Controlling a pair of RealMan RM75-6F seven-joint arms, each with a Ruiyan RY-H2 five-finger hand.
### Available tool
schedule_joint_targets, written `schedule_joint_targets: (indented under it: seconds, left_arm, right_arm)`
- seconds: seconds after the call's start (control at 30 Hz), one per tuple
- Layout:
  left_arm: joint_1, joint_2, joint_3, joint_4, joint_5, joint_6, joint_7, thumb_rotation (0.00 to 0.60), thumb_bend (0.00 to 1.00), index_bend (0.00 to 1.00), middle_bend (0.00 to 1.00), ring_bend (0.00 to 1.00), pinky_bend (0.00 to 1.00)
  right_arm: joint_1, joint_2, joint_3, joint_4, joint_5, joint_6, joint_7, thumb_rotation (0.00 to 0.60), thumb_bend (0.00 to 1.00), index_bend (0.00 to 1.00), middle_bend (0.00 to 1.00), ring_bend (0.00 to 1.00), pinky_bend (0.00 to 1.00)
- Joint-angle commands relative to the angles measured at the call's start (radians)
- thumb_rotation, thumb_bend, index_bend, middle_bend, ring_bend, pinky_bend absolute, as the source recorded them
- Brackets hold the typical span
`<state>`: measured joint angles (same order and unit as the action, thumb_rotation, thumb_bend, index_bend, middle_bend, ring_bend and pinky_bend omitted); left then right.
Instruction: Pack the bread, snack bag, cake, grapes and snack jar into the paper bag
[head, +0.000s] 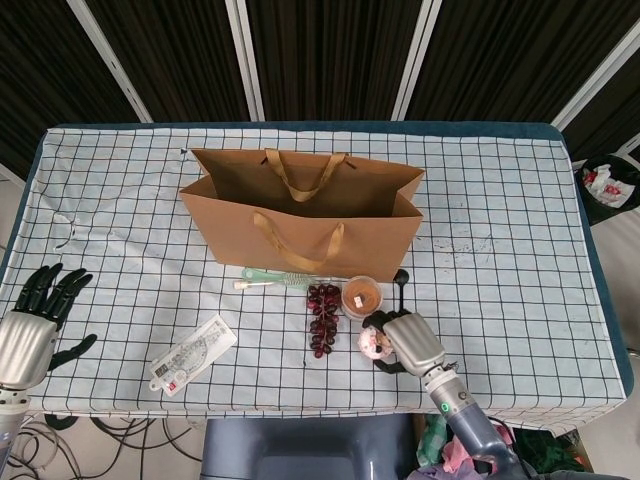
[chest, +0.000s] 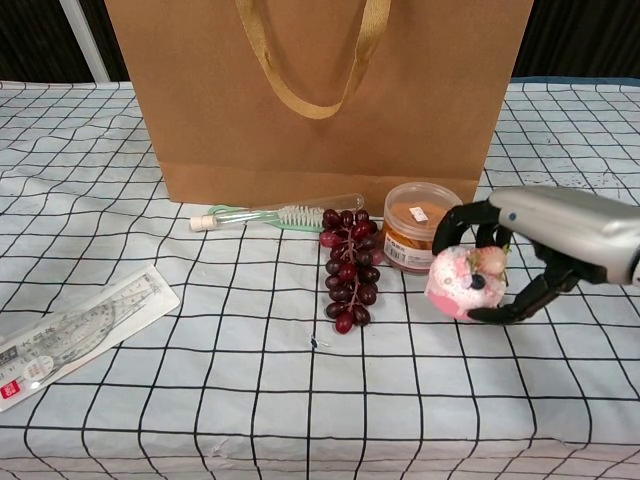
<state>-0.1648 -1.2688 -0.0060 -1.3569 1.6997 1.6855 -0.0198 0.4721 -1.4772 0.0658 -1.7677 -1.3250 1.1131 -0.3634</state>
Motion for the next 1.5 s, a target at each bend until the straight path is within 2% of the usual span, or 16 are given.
schedule_joint_targets:
  seconds: [0.03,0.13,0.23,0.33,0.47,0.63,0.83,1.0,1.17,1.5]
  left_arm:
    - [0.002,0.000,-0.002,-0.001,-0.003,0.000,-0.001,0.600,0.05,0.12,0.13,0.01,0.08]
    - [0.004,0.001,-0.005,-0.005,-0.005,0.001,-0.005,0.600,0.05,0.12,0.13,0.01,0.08]
    - [0.005,-0.001,-0.005,-0.006,-0.001,0.001,-0.002,0.600,0.05,0.12,0.13,0.01,0.08]
    - [0.007,-0.002,-0.002,-0.010,0.007,0.002,0.004,0.600,0.05,0.12,0.13,0.01,0.08]
    - [0.007,-0.003,0.001,-0.016,0.014,-0.002,0.012,0.600,0.05,0.12,0.13,0.01,0.08]
    - [0.009,-0.006,-0.003,-0.018,0.009,-0.007,0.020,0.600,0.05,0.12,0.13,0.01,0.08]
    - [0.009,-0.007,-0.007,-0.019,0.004,-0.012,0.023,0.600,0.05,0.12,0.13,0.01,0.08]
    - [0.013,-0.002,-0.009,-0.020,-0.003,-0.015,0.022,0.600,0.05,0.12,0.13,0.01,0.08]
    - [0.015,0.005,-0.017,-0.024,-0.012,-0.013,0.012,0.600,0.05,0.12,0.13,0.01,0.08]
    - [0.009,-0.003,-0.021,-0.015,-0.022,-0.035,0.015,0.600,0.05,0.12,0.13,0.01,0.08]
  right_arm:
    - [-0.051,0.082,0.027,-0.081,-0.072,0.115,0.090,0.600,0.30,0.39,0.40,0.48,0.39]
    - [-0.105,0.146,0.046,-0.129,-0.134,0.239,0.155,0.600,0.30,0.39,0.40,0.48,0.39]
    - [-0.160,0.206,0.088,-0.153,-0.178,0.377,0.205,0.600,0.30,0.39,0.40,0.48,0.39]
    - [-0.181,0.248,0.143,-0.163,-0.178,0.448,0.267,0.600,0.30,0.40,0.40,0.48,0.39]
    - [-0.161,0.295,0.229,-0.150,-0.184,0.475,0.377,0.600,0.30,0.41,0.40,0.48,0.39]
    - [-0.080,0.352,0.347,-0.122,-0.154,0.423,0.420,0.600,0.30,0.41,0.40,0.48,0.39]
    - [0.027,0.364,0.417,-0.106,-0.066,0.297,0.414,0.600,0.30,0.41,0.40,0.48,0.39]
    - [0.126,0.329,0.443,-0.051,0.026,0.180,0.396,0.600,0.30,0.41,0.40,0.48,0.39]
    - [0.212,0.280,0.460,-0.010,0.077,0.119,0.351,0.600,0.30,0.41,0.40,0.49,0.39]
    - [0.357,0.195,0.444,0.079,0.181,-0.009,0.211,0.600,0.29,0.41,0.40,0.49,0.39]
